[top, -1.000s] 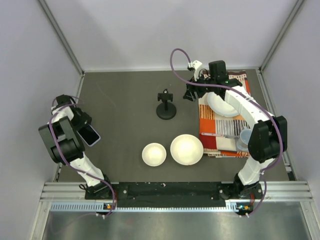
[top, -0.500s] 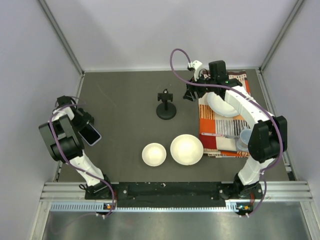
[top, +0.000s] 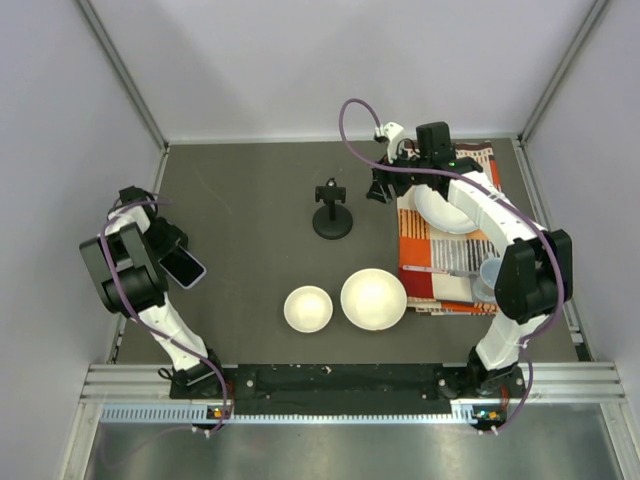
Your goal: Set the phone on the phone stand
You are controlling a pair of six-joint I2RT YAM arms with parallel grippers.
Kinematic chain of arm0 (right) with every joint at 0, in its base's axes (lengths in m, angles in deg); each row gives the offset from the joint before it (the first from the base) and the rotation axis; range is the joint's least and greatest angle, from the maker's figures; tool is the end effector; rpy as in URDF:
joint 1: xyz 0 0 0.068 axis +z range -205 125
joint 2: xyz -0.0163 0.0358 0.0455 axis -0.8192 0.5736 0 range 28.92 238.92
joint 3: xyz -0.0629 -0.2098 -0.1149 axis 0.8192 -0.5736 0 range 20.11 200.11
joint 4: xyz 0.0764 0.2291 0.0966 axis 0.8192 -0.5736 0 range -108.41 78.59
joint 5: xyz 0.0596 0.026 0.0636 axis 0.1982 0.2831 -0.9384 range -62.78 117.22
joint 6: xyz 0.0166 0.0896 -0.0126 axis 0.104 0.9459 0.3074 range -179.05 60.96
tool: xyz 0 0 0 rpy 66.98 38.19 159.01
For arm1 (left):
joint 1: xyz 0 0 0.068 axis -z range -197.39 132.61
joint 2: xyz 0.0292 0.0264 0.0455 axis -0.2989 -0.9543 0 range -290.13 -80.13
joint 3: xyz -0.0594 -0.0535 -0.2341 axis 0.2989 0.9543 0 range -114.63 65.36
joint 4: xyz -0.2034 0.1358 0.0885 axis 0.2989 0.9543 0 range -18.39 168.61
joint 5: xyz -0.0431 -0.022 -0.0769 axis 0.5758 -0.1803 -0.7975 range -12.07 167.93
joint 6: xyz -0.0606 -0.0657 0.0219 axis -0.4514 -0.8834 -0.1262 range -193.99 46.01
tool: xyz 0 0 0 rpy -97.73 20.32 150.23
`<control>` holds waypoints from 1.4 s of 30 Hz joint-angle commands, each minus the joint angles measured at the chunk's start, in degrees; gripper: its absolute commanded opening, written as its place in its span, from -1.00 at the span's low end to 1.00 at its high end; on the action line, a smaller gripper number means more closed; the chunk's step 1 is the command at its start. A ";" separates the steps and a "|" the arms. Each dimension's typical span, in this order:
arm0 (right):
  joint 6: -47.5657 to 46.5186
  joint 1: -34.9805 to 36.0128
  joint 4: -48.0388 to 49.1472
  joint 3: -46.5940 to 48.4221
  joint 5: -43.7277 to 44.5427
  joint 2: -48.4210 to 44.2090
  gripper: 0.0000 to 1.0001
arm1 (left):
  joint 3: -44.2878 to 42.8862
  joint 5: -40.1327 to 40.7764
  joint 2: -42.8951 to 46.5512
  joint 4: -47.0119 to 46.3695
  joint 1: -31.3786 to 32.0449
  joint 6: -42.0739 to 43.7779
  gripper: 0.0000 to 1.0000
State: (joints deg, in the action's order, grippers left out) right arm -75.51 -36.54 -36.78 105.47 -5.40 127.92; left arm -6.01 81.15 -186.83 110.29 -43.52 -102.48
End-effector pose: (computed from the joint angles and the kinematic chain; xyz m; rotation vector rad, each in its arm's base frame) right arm 0.3839 0.1751 0.2586 -0.9456 1.9908 0.6566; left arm 0.3254 0.1648 0.0988 -1.3223 2.5365 0.0719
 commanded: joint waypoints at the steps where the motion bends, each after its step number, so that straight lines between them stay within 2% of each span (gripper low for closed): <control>1: -0.76 -0.44 1.11 1.30 -0.25 0.23 0.26 | -0.26 -0.24 -2.99 1.67 0.64 -3.50 0.43; 4: -0.58 -0.53 1.02 1.21 -0.16 0.31 0.26 | -1.22 0.55 -3.61 3.41 0.99 -4.38 0.42; 11: -0.76 -0.53 0.93 1.30 0.01 0.14 0.26 | -5.96 5.11 -6.59 9.82 1.43 -6.22 0.56; 17: -0.85 -0.53 0.93 1.39 -0.16 0.32 0.25 | -7.90 4.43 -8.44 11.77 1.43 -7.55 0.75; 20: -0.93 -0.53 1.02 1.39 -0.16 0.40 0.26 | -8.69 4.68 -8.70 12.56 1.96 -7.54 0.98; 24: -0.93 -0.53 0.93 1.47 -0.16 0.40 0.25 | -8.43 6.61 -8.62 13.53 2.40 -8.86 0.97; 30: -0.93 -0.53 0.84 1.39 0.28 0.23 0.25 | -7.12 7.58 -8.18 13.44 2.93 -11.06 0.80; 34: -1.02 -0.53 0.84 1.30 0.89 -0.12 0.26 | -6.41 8.12 -8.09 12.31 3.01 -11.24 0.54; 35: -1.02 -0.53 0.84 1.21 0.98 -0.30 0.25 | -6.24 8.03 -8.09 11.87 3.01 -11.15 0.38; 41: -0.93 -0.53 0.84 1.03 1.60 -1.71 0.26 | -5.00 9.61 -7.56 9.75 3.10 -10.62 0.05; 42: -0.59 -0.53 0.84 1.47 1.68 -1.62 0.26 | -4.66 9.70 -7.48 9.58 3.10 -10.53 -0.06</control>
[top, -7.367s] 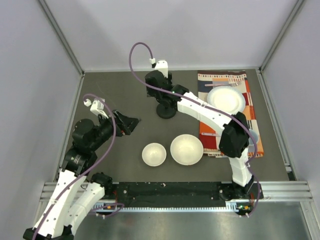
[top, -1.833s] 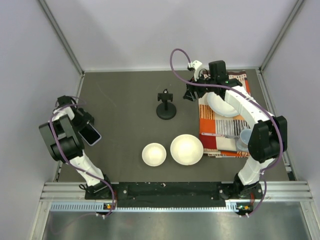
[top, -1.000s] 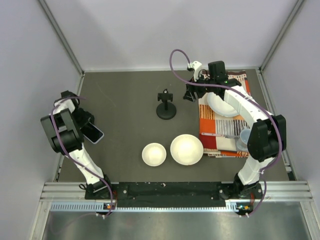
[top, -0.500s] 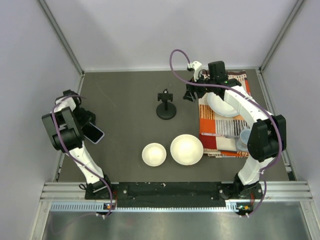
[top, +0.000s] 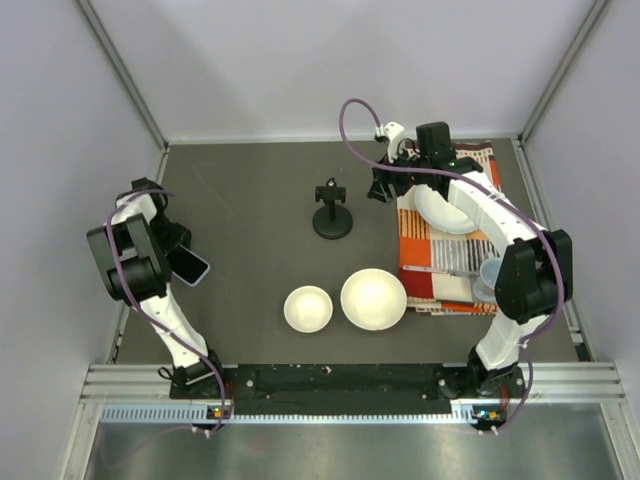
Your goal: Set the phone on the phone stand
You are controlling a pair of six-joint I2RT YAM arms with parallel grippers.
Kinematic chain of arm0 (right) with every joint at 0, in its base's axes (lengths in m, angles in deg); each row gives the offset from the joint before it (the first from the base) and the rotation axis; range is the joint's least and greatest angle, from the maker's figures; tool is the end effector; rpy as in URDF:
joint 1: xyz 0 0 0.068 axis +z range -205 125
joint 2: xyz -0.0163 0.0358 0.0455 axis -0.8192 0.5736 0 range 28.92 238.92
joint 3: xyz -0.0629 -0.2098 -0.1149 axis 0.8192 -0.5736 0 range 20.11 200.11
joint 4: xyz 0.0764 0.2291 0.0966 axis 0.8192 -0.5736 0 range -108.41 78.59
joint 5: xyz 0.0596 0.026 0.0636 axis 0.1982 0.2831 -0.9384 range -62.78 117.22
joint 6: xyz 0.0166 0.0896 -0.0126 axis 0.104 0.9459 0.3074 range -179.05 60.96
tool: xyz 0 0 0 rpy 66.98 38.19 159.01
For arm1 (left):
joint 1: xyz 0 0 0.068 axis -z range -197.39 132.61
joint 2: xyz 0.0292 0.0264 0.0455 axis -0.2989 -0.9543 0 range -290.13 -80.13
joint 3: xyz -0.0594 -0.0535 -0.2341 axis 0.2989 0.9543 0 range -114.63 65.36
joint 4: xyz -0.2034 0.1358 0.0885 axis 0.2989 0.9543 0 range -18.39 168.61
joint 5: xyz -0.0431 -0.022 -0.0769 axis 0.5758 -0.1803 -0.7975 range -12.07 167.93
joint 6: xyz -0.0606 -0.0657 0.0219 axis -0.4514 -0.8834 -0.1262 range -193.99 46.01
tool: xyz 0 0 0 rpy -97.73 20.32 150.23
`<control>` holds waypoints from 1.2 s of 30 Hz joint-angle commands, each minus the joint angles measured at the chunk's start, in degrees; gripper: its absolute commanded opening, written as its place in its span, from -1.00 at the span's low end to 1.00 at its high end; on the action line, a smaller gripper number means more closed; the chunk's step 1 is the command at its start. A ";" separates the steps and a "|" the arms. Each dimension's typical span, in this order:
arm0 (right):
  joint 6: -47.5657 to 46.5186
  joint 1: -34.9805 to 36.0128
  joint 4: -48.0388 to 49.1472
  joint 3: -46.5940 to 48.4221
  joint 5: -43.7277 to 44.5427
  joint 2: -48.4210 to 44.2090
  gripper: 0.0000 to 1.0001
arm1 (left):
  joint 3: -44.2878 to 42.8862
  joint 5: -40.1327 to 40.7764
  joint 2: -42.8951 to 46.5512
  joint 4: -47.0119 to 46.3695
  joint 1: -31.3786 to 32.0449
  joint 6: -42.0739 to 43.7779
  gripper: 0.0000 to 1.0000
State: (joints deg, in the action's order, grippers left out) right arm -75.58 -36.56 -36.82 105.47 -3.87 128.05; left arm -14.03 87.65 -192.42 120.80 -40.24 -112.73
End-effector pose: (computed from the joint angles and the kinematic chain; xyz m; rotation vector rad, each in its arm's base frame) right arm 0.3856 0.1736 0.2569 -0.9350 2.0036 0.6268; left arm 0.3342 0.1560 0.0976 -1.5372 2.5453 0.2218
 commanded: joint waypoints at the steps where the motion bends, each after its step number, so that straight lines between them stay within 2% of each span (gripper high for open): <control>1: 0.09 -0.51 0.97 1.82 0.76 -1.75 0.26 | 3.63 3.12 -1.53 -1.11 -0.18 -0.11 -0.14; 2: 0.62 -0.51 1.06 2.17 1.64 -1.66 0.25 | 3.98 2.86 -1.18 -1.72 -0.18 0.24 -0.29; 3: 2.19 -0.33 1.32 2.87 2.69 -1.66 0.26 | 4.77 2.33 -0.92 -2.08 -0.18 0.33 -0.53; 6: 4.66 0.11 1.68 4.37 6.12 -1.84 0.25 | 6.17 -2.04 0.31 -3.65 -0.18 1.12 -1.00; 12: 6.51 3.71 3.43 4.81 13.42 -4.21 0.25 | 8.11 -9.09 2.07 -6.56 0.53 2.09 -1.00; 13: 6.52 4.23 3.70 4.81 14.38 -4.38 0.26 | 8.55 -12.84 2.95 -8.30 0.70 2.09 -1.00; 19: 9.41 8.98 7.91 4.73 15.53 -6.05 0.26 | 9.79 -18.50 5.06 -10.25 1.49 2.62 -1.00; 27: 19.51 16.88 22.66 2.62 9.66 -6.76 0.26 | 10.66 -27.37 11.55 -12.62 2.90 3.85 -1.00; 30: 21.27 21.36 24.18 5.07 9.29 -3.87 0.26 | 11.80 -30.71 16.55 -15.42 3.69 4.90 -1.00; 36: 29.00 24.19 25.06 11.49 5.18 2.91 0.27 | 13.48 -27.84 27.98 -18.34 7.81 8.94 -1.00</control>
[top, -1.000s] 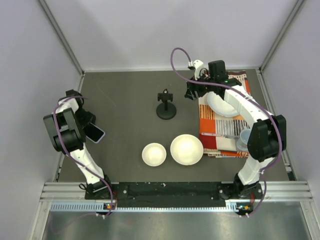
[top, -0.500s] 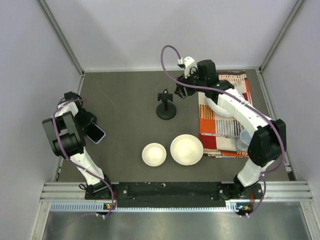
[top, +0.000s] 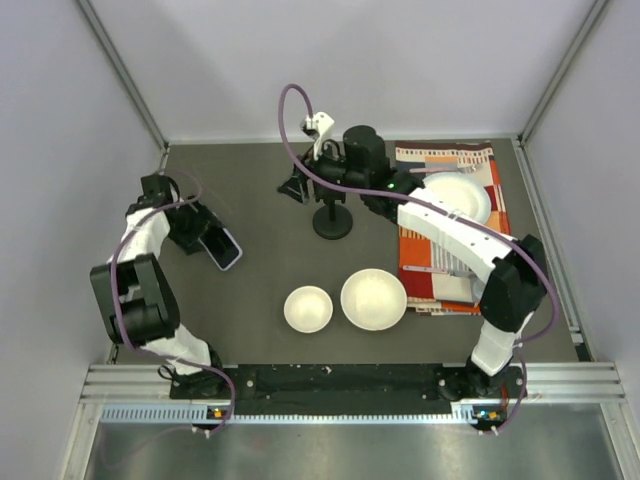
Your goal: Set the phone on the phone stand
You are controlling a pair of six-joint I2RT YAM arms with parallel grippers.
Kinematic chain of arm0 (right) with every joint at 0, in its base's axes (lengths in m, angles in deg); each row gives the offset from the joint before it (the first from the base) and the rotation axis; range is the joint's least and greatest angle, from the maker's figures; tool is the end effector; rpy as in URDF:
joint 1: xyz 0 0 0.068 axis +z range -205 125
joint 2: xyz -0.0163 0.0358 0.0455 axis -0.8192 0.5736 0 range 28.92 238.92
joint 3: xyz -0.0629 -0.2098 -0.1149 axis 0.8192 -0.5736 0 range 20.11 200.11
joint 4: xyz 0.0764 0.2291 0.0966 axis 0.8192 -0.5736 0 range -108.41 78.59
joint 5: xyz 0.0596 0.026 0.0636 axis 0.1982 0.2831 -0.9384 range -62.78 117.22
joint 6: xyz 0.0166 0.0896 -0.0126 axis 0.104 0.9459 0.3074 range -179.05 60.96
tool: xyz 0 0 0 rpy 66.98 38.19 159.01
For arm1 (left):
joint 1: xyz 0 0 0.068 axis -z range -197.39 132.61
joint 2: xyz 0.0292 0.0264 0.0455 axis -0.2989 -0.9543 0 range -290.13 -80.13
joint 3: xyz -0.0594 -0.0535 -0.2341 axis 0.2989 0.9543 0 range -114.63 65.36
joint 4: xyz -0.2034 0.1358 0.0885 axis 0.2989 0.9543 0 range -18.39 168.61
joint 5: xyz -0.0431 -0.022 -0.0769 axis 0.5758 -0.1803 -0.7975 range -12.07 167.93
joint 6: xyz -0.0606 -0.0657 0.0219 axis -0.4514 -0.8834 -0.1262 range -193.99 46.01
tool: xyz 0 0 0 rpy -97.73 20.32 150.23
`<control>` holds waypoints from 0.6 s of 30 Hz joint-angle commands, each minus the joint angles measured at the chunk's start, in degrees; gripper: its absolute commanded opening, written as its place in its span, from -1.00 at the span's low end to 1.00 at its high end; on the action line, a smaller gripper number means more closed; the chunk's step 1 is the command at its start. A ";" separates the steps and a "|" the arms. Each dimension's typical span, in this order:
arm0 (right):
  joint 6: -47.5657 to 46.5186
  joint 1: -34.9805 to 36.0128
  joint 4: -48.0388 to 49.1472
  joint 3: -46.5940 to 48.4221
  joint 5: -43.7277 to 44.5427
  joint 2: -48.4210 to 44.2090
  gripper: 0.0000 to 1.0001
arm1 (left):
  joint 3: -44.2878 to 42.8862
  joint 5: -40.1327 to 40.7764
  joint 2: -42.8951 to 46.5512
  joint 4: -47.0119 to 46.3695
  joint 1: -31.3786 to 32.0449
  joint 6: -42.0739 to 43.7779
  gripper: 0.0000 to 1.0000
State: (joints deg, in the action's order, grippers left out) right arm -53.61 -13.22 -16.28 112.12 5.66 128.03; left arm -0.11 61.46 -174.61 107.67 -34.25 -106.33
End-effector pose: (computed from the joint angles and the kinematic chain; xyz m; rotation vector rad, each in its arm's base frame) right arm 0.3185 0.3253 0.3462 -0.8432 1.6589 0.9175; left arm 0.3371 0.0777 0.1459 -1.0497 2.5016 -0.4698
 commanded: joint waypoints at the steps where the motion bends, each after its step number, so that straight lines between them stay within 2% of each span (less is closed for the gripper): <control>1: 7.40 0.85 4.42 4.85 -4.28 2.93 0.27 | -0.36 -0.85 11.23 -5.38 3.23 3.24 -1.00; 8: 4.77 0.76 3.37 3.88 -2.08 1.18 0.30 | 0.70 0.82 18.44 -8.27 7.54 6.14 -1.00; 11: 5.02 0.76 3.28 3.71 -2.08 0.82 0.30 | 2.27 2.48 25.27 -12.13 11.14 9.04 -1.00; 14: 8.87 -0.55 3.02 4.32 -2.78 0.21 0.30 | 4.21 8.26 31.43 -14.60 16.68 12.91 -1.00; 15: 10.46 -1.34 3.02 4.41 -3.48 -0.40 0.30 | 4.56 10.04 32.76 -14.78 20.69 13.70 -1.00; 18: 16.09 -4.24 2.50 4.06 -6.03 -1.81 0.30 | 5.62 13.92 36.64 -15.49 25.19 16.07 -1.00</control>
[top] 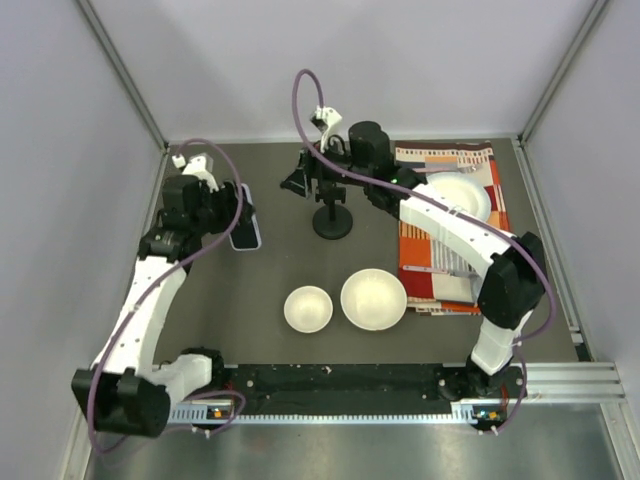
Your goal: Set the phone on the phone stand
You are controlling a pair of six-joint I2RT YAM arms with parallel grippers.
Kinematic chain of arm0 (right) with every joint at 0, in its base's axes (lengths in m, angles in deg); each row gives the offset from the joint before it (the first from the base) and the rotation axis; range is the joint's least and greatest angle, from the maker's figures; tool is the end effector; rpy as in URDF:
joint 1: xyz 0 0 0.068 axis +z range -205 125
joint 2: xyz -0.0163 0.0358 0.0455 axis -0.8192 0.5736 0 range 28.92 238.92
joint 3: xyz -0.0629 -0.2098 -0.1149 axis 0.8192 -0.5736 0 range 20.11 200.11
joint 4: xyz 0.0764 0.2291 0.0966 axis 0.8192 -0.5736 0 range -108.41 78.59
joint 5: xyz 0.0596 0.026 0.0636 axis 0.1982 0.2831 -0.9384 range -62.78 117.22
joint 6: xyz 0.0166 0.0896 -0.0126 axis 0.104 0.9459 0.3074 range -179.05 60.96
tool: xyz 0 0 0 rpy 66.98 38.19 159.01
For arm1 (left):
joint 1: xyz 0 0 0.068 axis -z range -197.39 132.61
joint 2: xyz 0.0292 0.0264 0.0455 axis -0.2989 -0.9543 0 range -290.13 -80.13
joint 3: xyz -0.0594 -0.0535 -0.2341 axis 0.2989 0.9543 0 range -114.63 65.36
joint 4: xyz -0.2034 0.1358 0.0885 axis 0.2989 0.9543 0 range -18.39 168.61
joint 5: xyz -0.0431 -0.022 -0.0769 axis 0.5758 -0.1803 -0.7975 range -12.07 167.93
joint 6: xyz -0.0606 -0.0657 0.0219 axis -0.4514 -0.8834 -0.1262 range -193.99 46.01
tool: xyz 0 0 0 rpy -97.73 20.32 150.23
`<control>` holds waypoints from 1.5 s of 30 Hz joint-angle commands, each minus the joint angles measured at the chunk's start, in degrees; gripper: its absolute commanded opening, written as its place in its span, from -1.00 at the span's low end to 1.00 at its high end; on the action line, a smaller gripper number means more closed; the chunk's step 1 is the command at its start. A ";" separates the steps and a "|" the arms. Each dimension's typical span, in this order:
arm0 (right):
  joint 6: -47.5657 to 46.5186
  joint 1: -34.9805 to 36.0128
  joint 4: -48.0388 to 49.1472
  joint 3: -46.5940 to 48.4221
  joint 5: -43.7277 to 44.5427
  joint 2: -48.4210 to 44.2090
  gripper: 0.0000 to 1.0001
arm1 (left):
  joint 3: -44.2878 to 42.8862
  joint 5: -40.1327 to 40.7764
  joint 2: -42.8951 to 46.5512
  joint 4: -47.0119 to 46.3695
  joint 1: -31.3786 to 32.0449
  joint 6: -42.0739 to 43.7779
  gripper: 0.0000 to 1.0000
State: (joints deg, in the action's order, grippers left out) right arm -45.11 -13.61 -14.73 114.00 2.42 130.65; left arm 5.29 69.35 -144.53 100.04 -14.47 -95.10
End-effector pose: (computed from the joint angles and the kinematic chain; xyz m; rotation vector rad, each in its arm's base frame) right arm 0.3251 0.3327 0.3435 -0.7626 1.7151 1.0645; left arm 0.2945 -0.0274 0.2850 -0.2540 2.1476 -0.4041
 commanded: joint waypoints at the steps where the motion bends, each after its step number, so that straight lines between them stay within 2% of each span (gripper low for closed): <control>1: 8.47 -4.38 0.42 2.35 -3.41 -5.22 0.30 | 0.39 5.94 7.27 -8.03 6.39 5.54 -1.00; 5: 8.13 -4.74 -6.96 7.97 -9.72 -3.56 0.30 | 1.45 7.51 11.48 -10.32 13.41 8.35 -1.00; 8: 8.30 -4.74 -9.69 9.74 -10.71 -3.12 0.28 | 1.54 10.51 12.72 -10.41 15.62 9.15 -1.00; 13: 7.51 -2.11 -10.22 11.40 -13.08 -2.77 0.24 | 1.54 9.98 13.34 -10.50 17.12 10.38 -1.00; 23: 4.88 4.75 -15.32 19.58 -10.01 4.26 0.08 | 1.10 10.78 15.09 -9.44 19.58 10.56 -1.00; 29: 4.17 5.99 -15.76 20.63 -6.41 6.02 -0.01 | 2.07 10.34 16.76 -9.44 20.55 10.56 -1.00; 37: 3.82 7.13 -16.20 22.57 -6.41 8.57 -0.07 | 1.89 10.86 17.82 -9.44 20.72 10.47 -1.00; 40: 3.65 7.48 -16.11 22.83 -6.14 9.01 -0.22 | 0.93 10.17 17.29 -9.27 20.72 10.38 -1.00; 45: 3.82 8.09 -16.03 24.06 -7.54 10.24 -0.34 | 0.22 9.81 16.94 -8.83 20.81 10.47 -1.00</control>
State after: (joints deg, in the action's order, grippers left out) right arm -40.83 -6.73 -32.21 133.93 -4.31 139.31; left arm 8.15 79.73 -128.29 96.45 6.01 -85.19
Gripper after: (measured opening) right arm 0.351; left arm 0.755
